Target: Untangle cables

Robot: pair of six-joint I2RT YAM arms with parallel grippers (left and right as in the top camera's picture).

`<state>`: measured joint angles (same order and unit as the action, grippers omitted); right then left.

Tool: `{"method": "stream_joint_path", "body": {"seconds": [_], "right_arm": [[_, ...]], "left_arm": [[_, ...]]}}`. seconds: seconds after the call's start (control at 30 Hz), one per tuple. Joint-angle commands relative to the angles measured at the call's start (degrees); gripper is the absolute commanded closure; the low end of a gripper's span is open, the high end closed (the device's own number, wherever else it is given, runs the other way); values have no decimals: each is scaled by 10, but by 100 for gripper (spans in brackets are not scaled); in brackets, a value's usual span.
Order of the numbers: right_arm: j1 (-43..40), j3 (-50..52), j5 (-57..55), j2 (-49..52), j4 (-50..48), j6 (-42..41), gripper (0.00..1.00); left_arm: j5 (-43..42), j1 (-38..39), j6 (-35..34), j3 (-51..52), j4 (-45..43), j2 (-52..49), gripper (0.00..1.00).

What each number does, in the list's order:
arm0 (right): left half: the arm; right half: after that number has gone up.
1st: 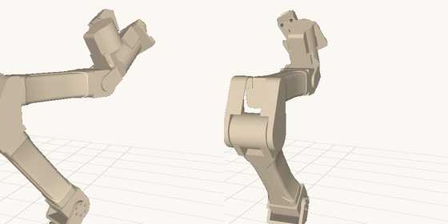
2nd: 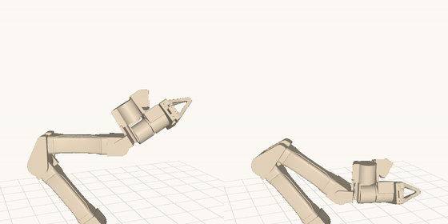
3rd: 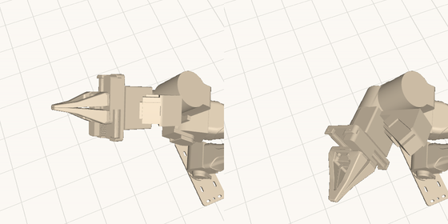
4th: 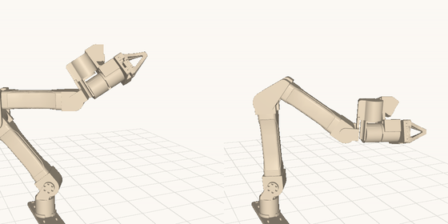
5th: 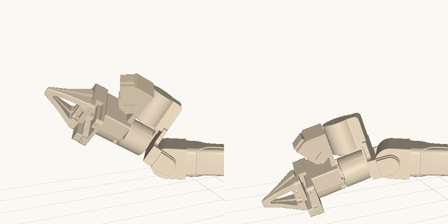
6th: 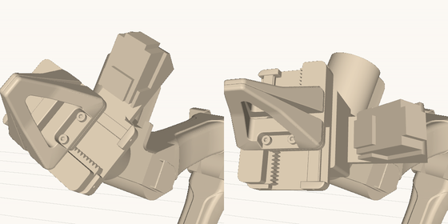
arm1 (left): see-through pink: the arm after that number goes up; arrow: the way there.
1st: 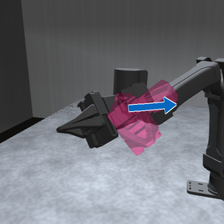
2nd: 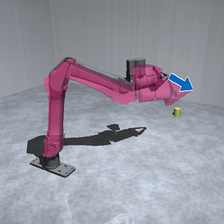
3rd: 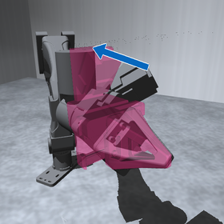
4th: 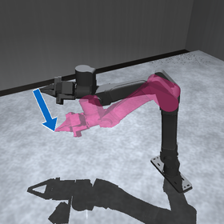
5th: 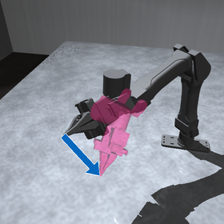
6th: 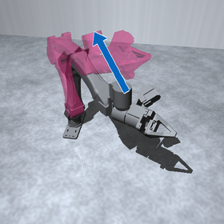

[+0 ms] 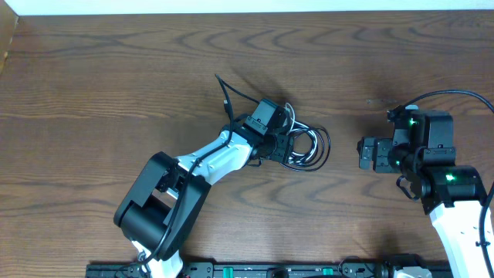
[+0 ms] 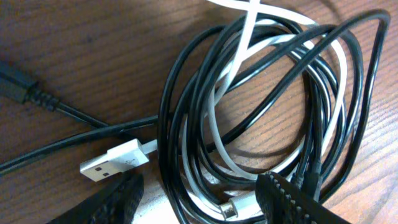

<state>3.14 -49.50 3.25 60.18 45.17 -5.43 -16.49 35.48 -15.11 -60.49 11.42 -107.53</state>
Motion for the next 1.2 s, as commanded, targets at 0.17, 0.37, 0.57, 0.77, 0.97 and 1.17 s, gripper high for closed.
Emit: {"method": "stream_joint_path", "body": {"seconds": [0.17, 0.37, 0.57, 0.77, 0.97, 1.17], "right_arm": [[-1, -12, 9, 0, -14, -9, 1], [0, -11, 77, 8, -53, -9, 1], [0, -11, 196, 75, -49, 40, 6], [0, -11, 208, 146, -45, 40, 15], [19, -11, 214, 214, -68, 45, 18], [68, -11, 207, 297, -103, 53, 24]], "left_arm": [[9, 20, -50, -9, 1, -18, 75], [5, 28, -58, -9, 36, -9, 92], [5, 28, -52, -9, 81, 41, 92], [3, 28, -51, -9, 87, 80, 92], [-23, 29, -52, -9, 89, 84, 92], [-23, 29, -52, -9, 89, 84, 92]]}}
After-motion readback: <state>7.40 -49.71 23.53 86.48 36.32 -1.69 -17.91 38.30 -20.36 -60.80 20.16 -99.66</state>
